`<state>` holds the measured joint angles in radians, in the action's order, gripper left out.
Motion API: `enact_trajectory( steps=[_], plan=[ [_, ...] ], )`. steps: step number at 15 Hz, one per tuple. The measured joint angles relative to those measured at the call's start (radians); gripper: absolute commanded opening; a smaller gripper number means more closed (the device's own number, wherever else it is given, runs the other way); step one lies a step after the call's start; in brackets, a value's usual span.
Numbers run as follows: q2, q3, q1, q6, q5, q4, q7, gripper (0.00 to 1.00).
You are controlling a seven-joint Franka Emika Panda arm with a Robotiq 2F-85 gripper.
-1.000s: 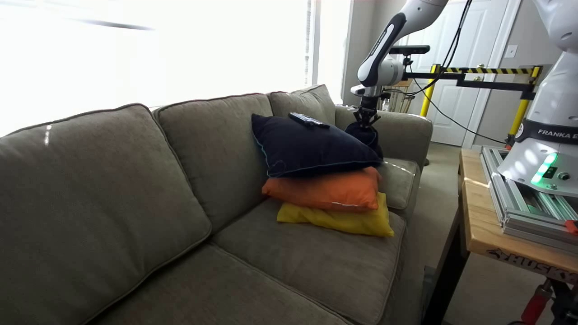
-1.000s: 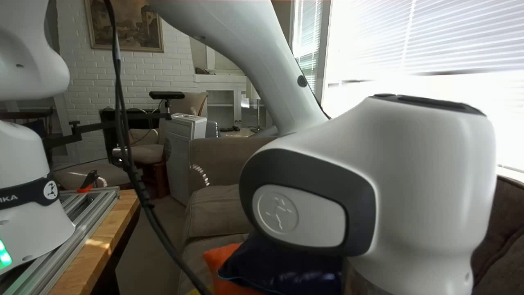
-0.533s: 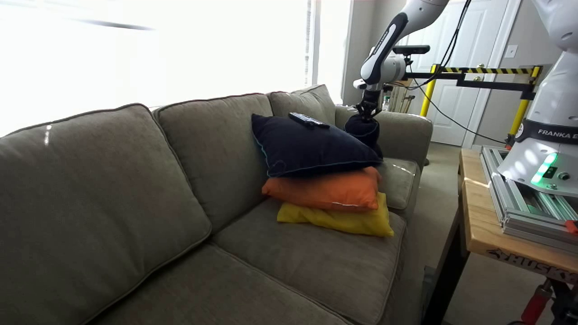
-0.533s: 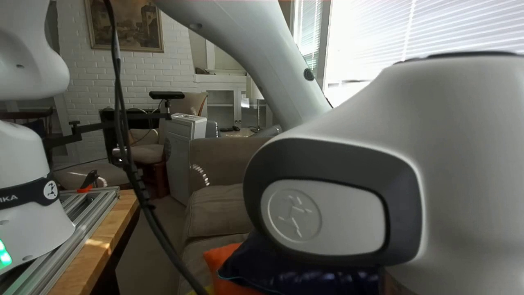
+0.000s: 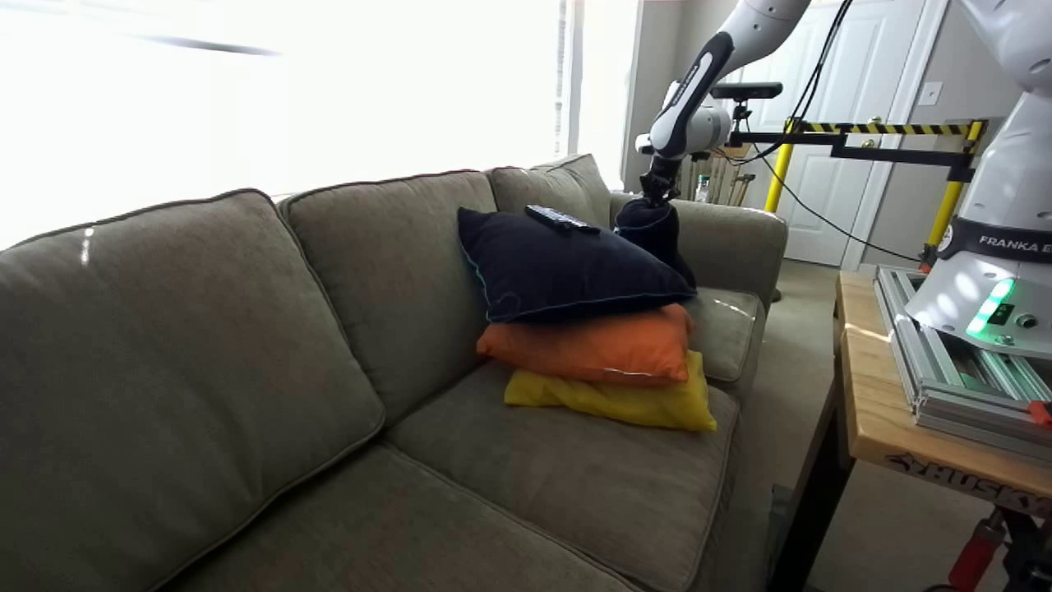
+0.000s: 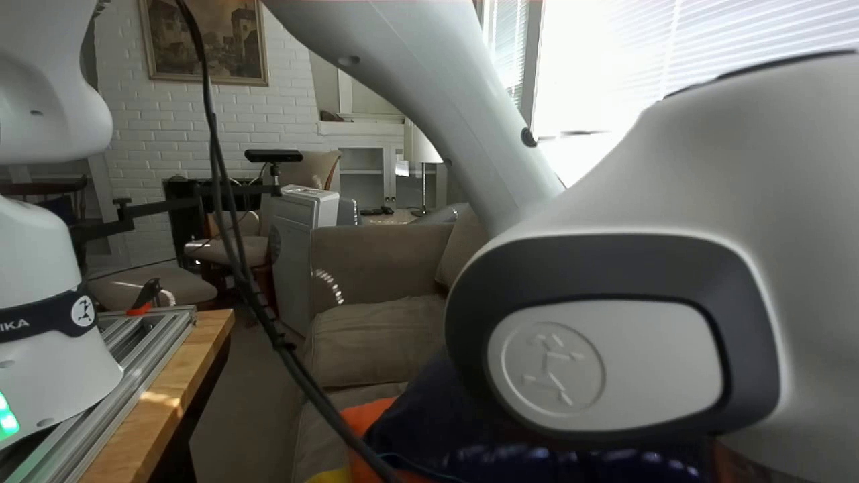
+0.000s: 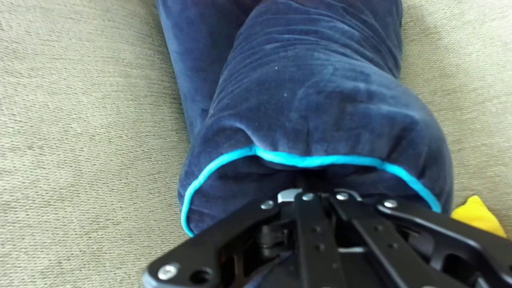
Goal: Place the topmost pillow on the right side of the sofa.
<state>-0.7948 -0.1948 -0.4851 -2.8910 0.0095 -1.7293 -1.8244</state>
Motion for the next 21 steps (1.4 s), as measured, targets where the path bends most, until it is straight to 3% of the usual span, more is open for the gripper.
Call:
enact_trajectory(
  steps=[2, 11, 16, 21],
  plan=[
    [-0.023, -0.019, 0.020, -0.032, -0.007, 0.027, 0.095, 0.33],
    [-0.098, -0.032, 0.067, -0.128, -0.015, 0.128, 0.540, 0.96],
    [-0.097, 0.012, 0.063, -0.136, -0.018, 0.136, 0.695, 1.00],
    [-0.064, 0.124, 0.017, -0.130, -0.018, 0.134, 0.779, 1.00]
  ],
)
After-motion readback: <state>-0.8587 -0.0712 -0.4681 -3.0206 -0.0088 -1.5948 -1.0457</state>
